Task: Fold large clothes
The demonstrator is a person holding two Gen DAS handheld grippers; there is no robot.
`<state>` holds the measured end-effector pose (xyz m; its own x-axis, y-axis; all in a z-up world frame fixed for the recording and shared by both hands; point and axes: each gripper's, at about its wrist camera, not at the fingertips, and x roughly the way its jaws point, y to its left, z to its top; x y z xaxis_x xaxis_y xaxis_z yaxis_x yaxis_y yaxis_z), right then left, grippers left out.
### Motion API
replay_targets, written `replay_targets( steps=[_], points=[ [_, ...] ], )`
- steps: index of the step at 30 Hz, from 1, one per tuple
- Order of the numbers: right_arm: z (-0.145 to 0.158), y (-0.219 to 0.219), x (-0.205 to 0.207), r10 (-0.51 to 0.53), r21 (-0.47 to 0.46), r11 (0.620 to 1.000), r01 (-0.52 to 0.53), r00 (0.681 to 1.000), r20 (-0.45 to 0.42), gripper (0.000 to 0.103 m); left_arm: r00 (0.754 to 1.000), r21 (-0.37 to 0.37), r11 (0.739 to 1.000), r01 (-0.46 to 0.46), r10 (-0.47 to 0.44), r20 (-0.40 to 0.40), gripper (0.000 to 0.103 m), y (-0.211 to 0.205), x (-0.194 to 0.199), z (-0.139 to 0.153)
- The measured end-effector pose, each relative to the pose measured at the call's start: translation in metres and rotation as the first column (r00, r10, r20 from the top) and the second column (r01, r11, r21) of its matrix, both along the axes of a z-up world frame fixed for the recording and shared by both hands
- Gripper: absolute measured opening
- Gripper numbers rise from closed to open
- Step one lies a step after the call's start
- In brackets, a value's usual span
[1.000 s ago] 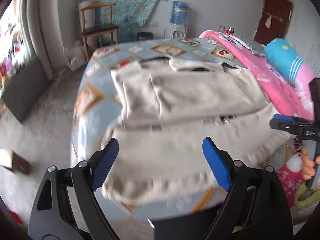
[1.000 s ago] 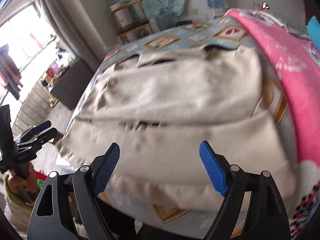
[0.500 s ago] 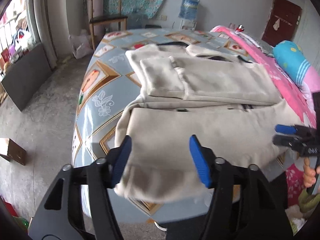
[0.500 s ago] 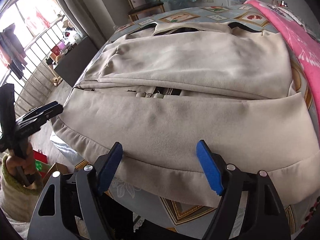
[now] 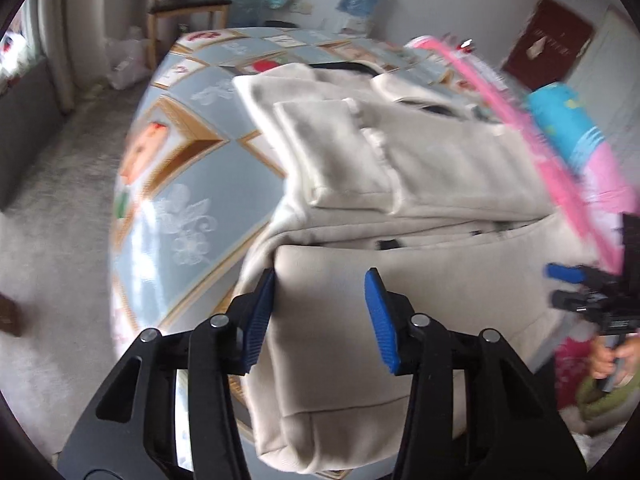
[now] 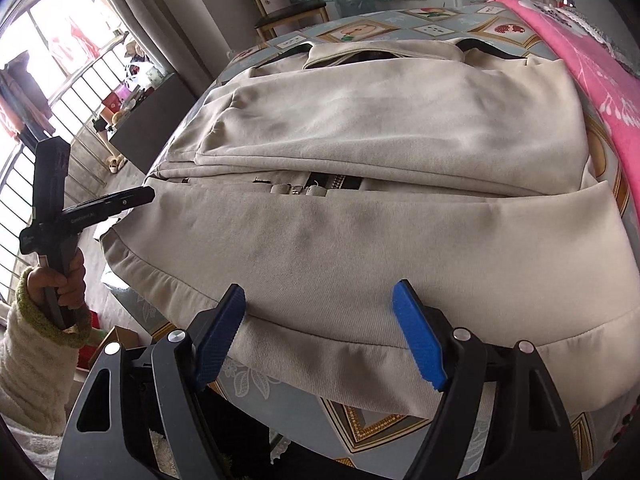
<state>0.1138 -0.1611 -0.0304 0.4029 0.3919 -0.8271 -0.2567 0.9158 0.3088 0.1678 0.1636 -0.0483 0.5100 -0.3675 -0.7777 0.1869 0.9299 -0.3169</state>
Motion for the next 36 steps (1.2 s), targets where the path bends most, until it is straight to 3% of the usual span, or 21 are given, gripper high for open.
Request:
replay_targets(
  steps=[7,10,11,16,20,25,30,36],
  points=[
    [0.000,0.000,0.000,-0.002,-0.003,1.000,0.002,1.000,-0.002,0.075,0.999,-0.144,0.990,0.006,-0.010,-0.033,0.042,0.018,0.013,-0.007],
    [0.000,0.000,0.000,-0.004,-0.003,1.000,0.004,1.000,-0.002,0.075,0.995,-0.297,0.951,0.087,-0.096,-0.014,0.042,0.022,0.010,-0.005],
    [0.000,0.000,0.000,-0.004,-0.003,1.000,0.004,1.000,-0.001,0.075,0.992,-0.316,0.941,0.119,-0.126,-0.002,0.042,0.021,0.007,-0.003],
    [0.000,0.002,0.000,-0.001,-0.009,1.000,0.001,1.000,-0.001,0.075,0.989,-0.198,0.972,0.123,-0.135,-0.051,0.042,0.013,0.007,-0.009],
    [0.000,0.002,0.000,-0.003,-0.010,1.000,0.003,1.000,0.000,0.075,0.988,-0.178,0.975,0.131,-0.143,-0.055,0.042,0.008,0.009,-0.008],
    [0.000,0.002,-0.001,-0.001,-0.014,1.000,0.001,1.000,0.002,0.075,0.967,-0.236,0.940,0.244,-0.256,-0.017,0.042,0.002,0.000,-0.003],
    [0.000,0.003,0.000,0.005,-0.024,1.000,-0.005,1.000,0.004,0.075,0.975,-0.081,0.973,0.217,-0.220,-0.031,0.041,-0.005,-0.001,-0.006],
    [0.000,0.003,0.000,0.007,-0.028,1.000,-0.007,1.000,0.006,0.075,0.980,0.072,0.977,0.199,-0.198,-0.010,0.036,-0.012,-0.004,-0.003]
  ],
)
